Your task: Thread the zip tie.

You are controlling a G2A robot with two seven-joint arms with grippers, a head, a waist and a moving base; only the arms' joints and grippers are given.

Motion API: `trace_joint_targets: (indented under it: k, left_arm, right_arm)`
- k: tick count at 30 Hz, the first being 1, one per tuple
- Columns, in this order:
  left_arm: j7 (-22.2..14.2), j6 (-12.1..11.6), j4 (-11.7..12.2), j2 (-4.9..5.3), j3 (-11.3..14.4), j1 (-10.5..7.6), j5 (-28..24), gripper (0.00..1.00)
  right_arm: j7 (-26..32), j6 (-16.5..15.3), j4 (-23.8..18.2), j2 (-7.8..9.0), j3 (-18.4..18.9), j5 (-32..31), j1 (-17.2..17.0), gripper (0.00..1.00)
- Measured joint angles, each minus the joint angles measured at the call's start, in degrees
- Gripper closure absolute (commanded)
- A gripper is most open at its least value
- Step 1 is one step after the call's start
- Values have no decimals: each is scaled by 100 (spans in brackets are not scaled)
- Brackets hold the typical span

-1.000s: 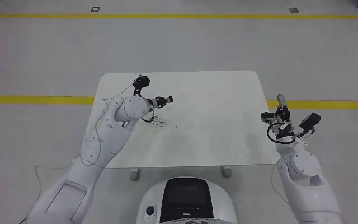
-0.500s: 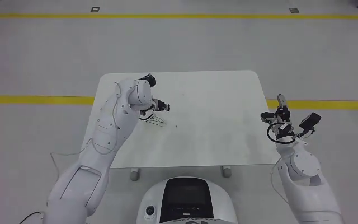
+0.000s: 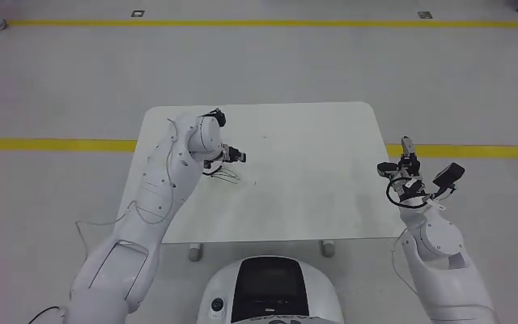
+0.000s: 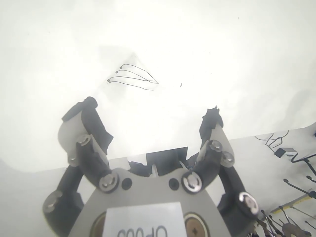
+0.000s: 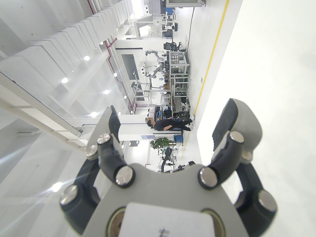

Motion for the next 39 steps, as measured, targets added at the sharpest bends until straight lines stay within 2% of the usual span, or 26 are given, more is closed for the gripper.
trace_joint_targets:
  k: [5, 9, 12, 14, 24, 27, 31, 38, 39]
  left_arm:
    - [163, 0, 337, -82, -242, 43, 185, 0]
    - [-8, 0, 606, -271, -645, 51, 518, 0]
    - [-218, 0, 654, -458, -957, 73, 1037, 0]
    - [-237, 0, 621, -539, -1070, 90, 1311, 0]
    - [-228, 0, 613, -541, -1069, 91, 1311, 0]
    - [-129, -55, 607, -569, -963, 168, 1183, 0]
    - [13, -10, 746, -606, -803, 181, 978, 0]
    - [347, -66, 1046, -614, -824, 82, 460, 0]
    - [389, -81, 1090, -613, -811, 70, 415, 16]
  right_arm:
    - [0, 0, 0, 0, 0, 0, 0, 0]
    - [0, 0, 0, 0, 0, 0, 0, 0]
    - [0, 0, 0, 0, 0, 0, 0, 0]
    - [0, 0, 0, 0, 0, 0, 0, 0]
    - [0, 0, 0, 0, 0, 0, 0, 0]
    - [0, 0, 0, 0, 0, 0, 0, 0]
    - [0, 0, 0, 0, 0, 0, 0, 0]
    - [0, 0, 0, 0, 0, 0, 0, 0]
    - [0, 0, 0, 0, 0, 0, 0, 0]
